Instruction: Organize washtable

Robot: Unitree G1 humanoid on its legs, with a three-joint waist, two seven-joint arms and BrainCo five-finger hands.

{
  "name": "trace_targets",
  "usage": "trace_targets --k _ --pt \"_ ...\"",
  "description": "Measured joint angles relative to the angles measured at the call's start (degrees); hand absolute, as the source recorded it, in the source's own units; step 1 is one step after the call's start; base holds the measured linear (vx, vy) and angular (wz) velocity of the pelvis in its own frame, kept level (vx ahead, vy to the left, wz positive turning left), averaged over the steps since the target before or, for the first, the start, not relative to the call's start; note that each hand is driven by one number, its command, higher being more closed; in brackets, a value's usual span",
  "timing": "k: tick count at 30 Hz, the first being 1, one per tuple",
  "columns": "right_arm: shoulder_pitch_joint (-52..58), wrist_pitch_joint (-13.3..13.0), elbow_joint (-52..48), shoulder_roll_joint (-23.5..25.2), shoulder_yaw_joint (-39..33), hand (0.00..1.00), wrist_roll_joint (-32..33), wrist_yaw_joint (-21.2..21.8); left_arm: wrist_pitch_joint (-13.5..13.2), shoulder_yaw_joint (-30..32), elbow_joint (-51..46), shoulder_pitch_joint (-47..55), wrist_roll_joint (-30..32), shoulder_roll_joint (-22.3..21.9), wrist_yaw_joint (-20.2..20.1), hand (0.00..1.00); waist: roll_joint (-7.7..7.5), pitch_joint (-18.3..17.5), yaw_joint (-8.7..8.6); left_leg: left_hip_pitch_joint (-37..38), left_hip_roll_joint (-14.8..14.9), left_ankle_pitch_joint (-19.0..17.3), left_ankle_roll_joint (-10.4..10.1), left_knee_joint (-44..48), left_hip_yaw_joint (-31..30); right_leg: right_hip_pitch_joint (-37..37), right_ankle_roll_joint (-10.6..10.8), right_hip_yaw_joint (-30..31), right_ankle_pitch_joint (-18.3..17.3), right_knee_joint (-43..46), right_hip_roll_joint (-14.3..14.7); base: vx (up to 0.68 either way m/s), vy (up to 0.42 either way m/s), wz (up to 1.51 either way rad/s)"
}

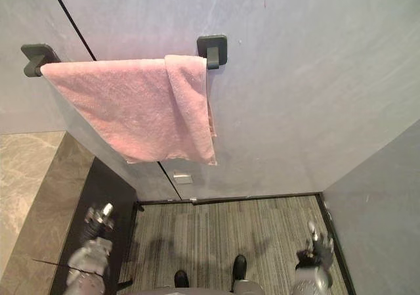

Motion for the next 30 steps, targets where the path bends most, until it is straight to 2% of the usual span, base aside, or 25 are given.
trace_targets --k 3,4,7,10,11,13,17,20,24,26,27,28,30 --pt "1.59 0.04 8.27 2.03 -1.76 0.0 0.97 -2.77 1.18 -0.08 10.17 0.12 0.1 -2.89 0.45 0.0 -0.09 -0.17 0.03 0.8 0.26 -0.72 -0.37 -0.02 0.63 0.93 -0.42 -0.04 -0.77 0.0 0.2 0.04 0.001 -0.06" --pt "2.25 0.11 11.2 2.64 -1.87 0.0 0.86 -2.87 1.22 0.25 14.42 -0.14 0.21 -3.48 0.83 0.0 -0.07 -0.18 0.0 1.02 0.34 -0.95 -0.48 -0.02 0.91 1.04 -0.45 0.07 -0.94 0.0 0.27 0.06 -0.005 -0.08" --pt "3.19 0.72 15.16 2.84 -2.26 0.0 -1.1 -2.77 1.14 3.44 19.11 -0.33 3.8 -3.78 1.96 0.0 0.04 -0.23 0.02 1.44 0.42 -1.3 -0.41 -0.02 1.11 1.37 -0.06 0.17 -1.2 0.01 0.35 0.06 -0.005 -0.03" --pt "3.14 1.79 17.78 2.26 -2.85 0.0 -6.17 -2.37 1.15 8.07 23.43 -0.61 11.31 -3.73 3.83 0.0 0.04 -0.33 0.05 2.63 0.41 -1.81 -0.54 0.0 1.34 2.45 0.27 0.26 -1.48 0.02 0.33 0.09 0.009 -0.02" --pt "3.08 3.51 18.29 1.8 -3.14 0.0 -10.49 -0.47 1.62 10.38 24.62 -0.48 14.89 -3.68 4.04 0.0 -0.13 -0.71 0.21 2.68 0.33 -1.92 -0.38 0.01 1.37 2.49 0.26 0.26 -1.47 0.03 0.26 0.1 0.015 0.0" --pt "2.83 5.18 18.54 1.48 -3.02 0.0 -15.0 1.66 2.38 12.67 25.62 -0.33 18.27 -3.7 4.61 0.0 -0.45 -0.86 0.26 2.66 0.24 -2.12 -0.4 0.06 1.23 2.51 0.3 0.12 -1.51 0.05 0.18 0.1 0.01 0.03" --pt "1.72 6.01 19.99 0.13 0.19 0.0 -23.54 3.82 3.68 15.18 26.25 -0.11 23.21 -3.48 5.4 0.0 -0.99 -0.87 0.12 3.03 0.1 -2.2 -0.47 0.37 -0.28 3.07 0.32 -1.57 -1.52 0.24 -0.04 0.06 0.001 0.16" --pt "1.44 6.74 20.08 -1.41 3.9 0.0 -27.58 4.94 3.66 13.94 26.22 -0.15 24.09 -3.06 6.0 0.0 -1.35 -0.77 0.17 3.54 0.03 -2.19 -0.44 0.37 -2.3 4.5 0.48 -3.79 -1.64 0.24 -0.25 0.0 0.002 0.38" --pt "0.0 6.82 20.0 -4.21 12.92 0.0 -36.45 5.25 3.31 3.61 25.94 -0.62 29.66 0.88 6.19 0.0 -2.78 -0.25 -0.02 1.46 -1.74 -1.02 0.8 0.27 -7.56 5.31 1.35 -8.09 -2.34 0.3 -2.13 -0.08 0.019 0.54" --pt "-0.91 6.87 20.04 -4.81 14.37 0.0 -38.1 4.68 3.25 -0.32 25.3 -1.08 31.75 1.98 6.43 0.0 -2.45 -0.33 0.12 -0.24 -2.12 -0.51 1.34 0.0 -10.17 4.49 1.76 -7.75 -2.45 1.53 -2.22 -0.07 0.041 0.64" --pt "-1.76 6.83 19.89 -4.98 14.58 0.0 -37.92 4.46 3.12 -2.4 24.91 -1.21 31.75 2.21 6.85 0.0 -1.91 -0.49 0.14 -1.54 -1.6 -0.48 1.41 0.03 -11.97 2.57 1.83 -4.09 -2.61 4.65 -2.15 -0.03 0.076 0.7" --pt "-2.47 6.75 19.77 -4.64 16.31 0.0 -37.15 4.17 2.83 -3.89 24.8 -1.49 31.74 2.72 7.33 0.0 -1.96 -0.39 0.05 -2.75 -0.98 -0.03 1.64 0.31 -13.87 0.51 2.87 0.83 -3.85 8.72 -2.12 -0.01 0.116 0.82" --pt "-3.0 6.53 19.7 -3.27 18.07 0.0 -36.29 4.0 2.79 -4.64 23.85 -1.53 31.64 3.93 7.37 0.0 -2.72 0.42 -0.31 -3.65 -0.69 0.87 1.37 0.38 -16.92 -1.39 2.62 5.14 -8.43 16.08 -2.15 0.02 0.039 1.02"
